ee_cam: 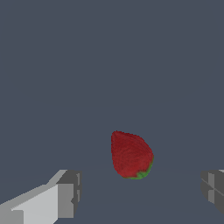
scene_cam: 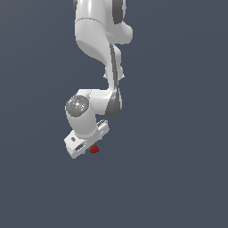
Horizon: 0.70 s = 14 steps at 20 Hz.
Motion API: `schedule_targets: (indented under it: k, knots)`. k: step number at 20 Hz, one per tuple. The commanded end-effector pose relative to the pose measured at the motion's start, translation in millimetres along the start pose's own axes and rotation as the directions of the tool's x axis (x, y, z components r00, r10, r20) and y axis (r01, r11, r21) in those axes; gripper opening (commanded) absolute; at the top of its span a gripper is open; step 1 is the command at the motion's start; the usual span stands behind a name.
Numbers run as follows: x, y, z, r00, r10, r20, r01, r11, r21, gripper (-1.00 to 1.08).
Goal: Pick up the object and move it to a goal position.
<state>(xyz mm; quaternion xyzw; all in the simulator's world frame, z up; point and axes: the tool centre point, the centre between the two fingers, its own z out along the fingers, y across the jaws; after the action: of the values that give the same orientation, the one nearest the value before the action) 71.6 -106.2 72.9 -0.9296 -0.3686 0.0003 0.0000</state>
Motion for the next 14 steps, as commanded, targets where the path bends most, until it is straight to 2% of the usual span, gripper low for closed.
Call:
schedule_targets:
  k: [1, 6, 14]
  knots:
    - [0.0, 0.0, 0.0, 1.0, 0.0, 0.0, 0.0, 1.0, 0.0, 1.0]
    - [-0.2, 0.0, 9.9, 1.0, -0.001, 0.0, 0.001, 1.0, 0.0, 1.0]
    - [-0.6, -0.8, 47.6, 1.0, -0.004, 0.0, 0.004, 1.0, 0.0, 1.0]
